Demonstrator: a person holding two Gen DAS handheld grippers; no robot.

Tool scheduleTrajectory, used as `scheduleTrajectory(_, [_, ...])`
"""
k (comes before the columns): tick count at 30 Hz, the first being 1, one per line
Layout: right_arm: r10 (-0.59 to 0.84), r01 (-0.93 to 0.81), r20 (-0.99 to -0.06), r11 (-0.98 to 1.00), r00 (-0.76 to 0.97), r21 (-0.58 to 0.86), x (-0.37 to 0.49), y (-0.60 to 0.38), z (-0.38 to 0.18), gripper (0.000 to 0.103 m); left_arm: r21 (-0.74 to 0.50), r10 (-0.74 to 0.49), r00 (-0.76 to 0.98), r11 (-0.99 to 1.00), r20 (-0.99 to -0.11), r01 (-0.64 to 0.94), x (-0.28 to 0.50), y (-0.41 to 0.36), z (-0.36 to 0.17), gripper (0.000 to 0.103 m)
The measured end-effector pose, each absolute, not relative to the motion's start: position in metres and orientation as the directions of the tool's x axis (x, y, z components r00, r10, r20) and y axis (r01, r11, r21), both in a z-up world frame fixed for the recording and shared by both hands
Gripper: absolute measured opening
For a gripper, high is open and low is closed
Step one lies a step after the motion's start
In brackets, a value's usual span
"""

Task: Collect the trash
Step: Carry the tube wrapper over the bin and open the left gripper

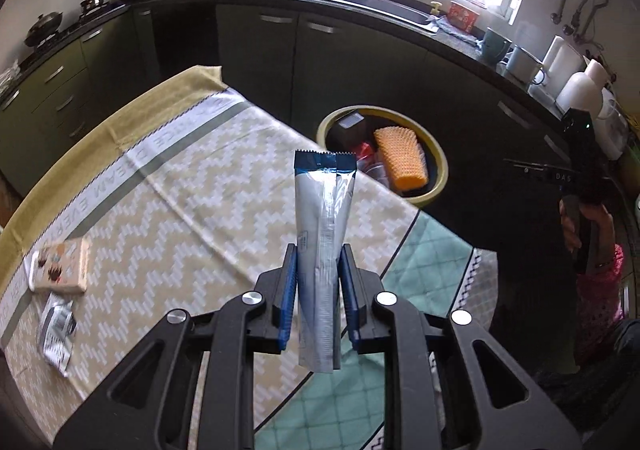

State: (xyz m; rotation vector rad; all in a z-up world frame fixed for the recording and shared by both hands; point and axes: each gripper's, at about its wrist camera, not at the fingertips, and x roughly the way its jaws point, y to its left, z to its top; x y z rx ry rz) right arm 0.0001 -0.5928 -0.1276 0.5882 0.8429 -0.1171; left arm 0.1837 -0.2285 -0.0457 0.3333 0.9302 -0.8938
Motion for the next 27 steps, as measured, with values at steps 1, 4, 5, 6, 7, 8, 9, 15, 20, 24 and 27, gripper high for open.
scheduleTrajectory(1, [0.119,0.35,-0.731,0.819,0.673,0.455,-0.009,-0.605,-0.132,0.06,-0.115,-0.528,0.269,0.585,-0.806,0.803,0.186,-0.247,-0.043,0.02])
scheduleTrajectory(4, [0.085,0.42,-0.733,0.773,0.675,0.476,-0.032,-0.634,-0.144,0.06,-0.13,-0.54,0.209,0.523,-0.815,0.842,0.193,-0.305,-0.046,0.02])
scheduleTrajectory(5, [0.076,0.439,-0.734,0.758,0.675,0.482,-0.04,-0.643,-0.148,0.06,-0.14,-0.541,0.184,0.504,-0.821,0.852,0.196,-0.324,-0.049,0.02])
scheduleTrajectory(6, [0.069,0.454,-0.735,0.746,0.675,0.488,-0.046,-0.65,-0.152,0.06,-0.145,-0.537,0.166,0.489,-0.827,0.86,0.2,-0.344,-0.054,0.02])
scheduleTrajectory(7, [0.063,0.469,-0.737,0.734,0.673,0.491,-0.053,-0.656,-0.156,0.06,-0.147,-0.531,0.154,0.48,-0.833,0.865,0.203,-0.362,-0.059,0.02])
scheduleTrajectory(8, [0.057,0.482,-0.739,0.723,0.672,0.495,-0.059,-0.662,-0.159,0.06,-0.149,-0.524,0.14,0.472,-0.84,0.869,0.208,-0.38,-0.065,0.02])
scheduleTrajectory(9, [0.052,0.494,-0.74,0.713,0.67,0.497,-0.064,-0.667,-0.163,0.06,-0.15,-0.516,0.132,0.469,-0.846,0.871,0.213,-0.397,-0.072,0.02])
scheduleTrajectory(15, [0.037,0.532,-0.744,0.675,0.667,0.51,-0.083,-0.684,-0.174,0.06,-0.126,-0.432,0.135,0.523,-0.892,0.843,0.249,-0.47,-0.116,0.033])
scheduleTrajectory(20, [0.041,0.522,-0.745,0.688,0.666,0.504,-0.081,-0.681,-0.173,0.063,-0.084,-0.388,0.157,0.535,-0.908,0.84,0.246,-0.47,-0.129,0.043])
scheduleTrajectory(24, [0.059,0.488,-0.747,0.723,0.663,0.49,-0.067,-0.67,-0.166,0.063,-0.084,-0.429,0.187,0.538,-0.884,0.838,0.229,-0.427,-0.108,0.043])
scheduleTrajectory(27, [0.085,0.431,-0.749,0.772,0.657,0.467,-0.048,-0.652,-0.154,0.063,-0.084,-0.459,0.218,0.553,-0.861,0.829,0.213,-0.383,-0.091,0.043])
